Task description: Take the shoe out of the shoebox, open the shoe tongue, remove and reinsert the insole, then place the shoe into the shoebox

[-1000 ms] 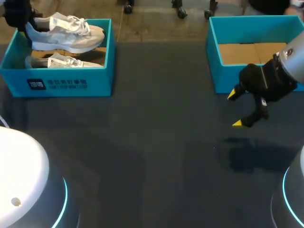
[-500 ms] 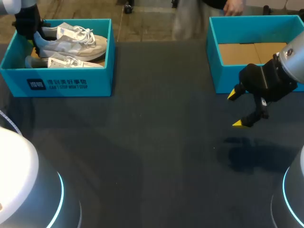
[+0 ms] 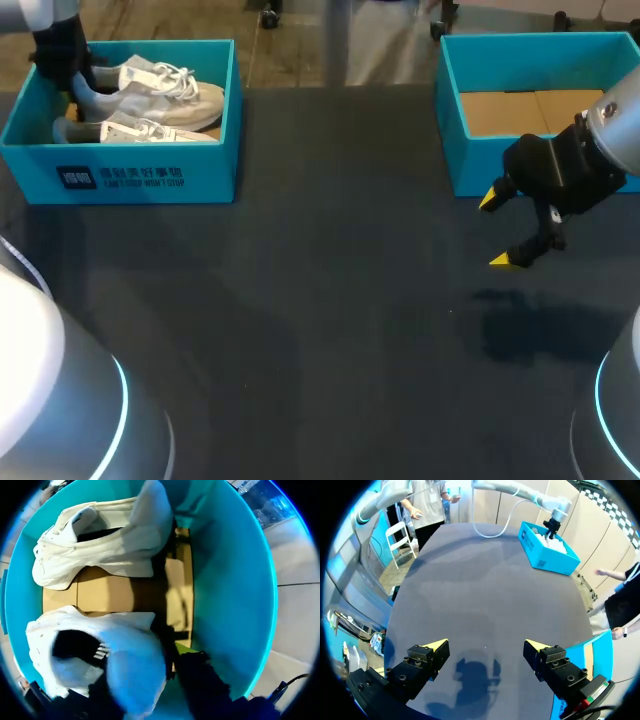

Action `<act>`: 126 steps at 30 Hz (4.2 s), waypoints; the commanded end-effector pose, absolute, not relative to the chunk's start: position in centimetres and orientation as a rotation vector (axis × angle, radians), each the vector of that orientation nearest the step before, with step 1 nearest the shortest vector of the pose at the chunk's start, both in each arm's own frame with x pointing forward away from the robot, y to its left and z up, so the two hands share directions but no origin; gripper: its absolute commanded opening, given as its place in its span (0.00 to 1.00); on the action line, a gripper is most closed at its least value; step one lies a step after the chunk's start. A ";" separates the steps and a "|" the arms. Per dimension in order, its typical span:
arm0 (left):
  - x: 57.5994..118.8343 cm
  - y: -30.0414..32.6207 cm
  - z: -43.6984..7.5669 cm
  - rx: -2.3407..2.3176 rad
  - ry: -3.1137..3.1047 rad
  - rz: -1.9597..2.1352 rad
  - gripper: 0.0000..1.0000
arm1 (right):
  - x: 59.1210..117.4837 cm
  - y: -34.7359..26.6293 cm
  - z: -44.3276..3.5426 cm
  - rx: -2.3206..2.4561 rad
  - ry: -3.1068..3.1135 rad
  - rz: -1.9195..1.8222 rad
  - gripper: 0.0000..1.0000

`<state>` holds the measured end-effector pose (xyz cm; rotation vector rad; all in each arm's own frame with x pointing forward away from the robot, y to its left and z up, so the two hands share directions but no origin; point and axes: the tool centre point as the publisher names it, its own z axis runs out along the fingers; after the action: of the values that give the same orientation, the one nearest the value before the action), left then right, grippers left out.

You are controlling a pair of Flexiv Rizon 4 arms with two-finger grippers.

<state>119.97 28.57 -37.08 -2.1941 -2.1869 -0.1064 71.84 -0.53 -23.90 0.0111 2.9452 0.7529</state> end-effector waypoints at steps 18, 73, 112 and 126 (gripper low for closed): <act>116.8 27.0 -29.0 -2.274 -2.225 -0.038 1.00 | 71.8 -0.5 -23.9 0.012 2.944 0.750 1.00; 107.2 28.5 -29.7 -2.392 -2.090 -0.191 1.00 | 71.8 -0.5 -23.9 0.012 2.944 0.750 1.00; 105.6 27.9 -37.3 -2.380 -2.017 -0.129 0.84 | 71.8 -0.5 -23.9 0.012 2.944 0.750 1.00; 105.7 28.5 -37.8 -2.361 -2.048 -0.087 0.35 | 71.8 -0.5 -23.9 0.012 2.944 0.750 1.00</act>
<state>105.72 28.33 -37.90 -2.3510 -2.0465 -0.0926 71.84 -0.53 -23.90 0.0111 2.9452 0.7529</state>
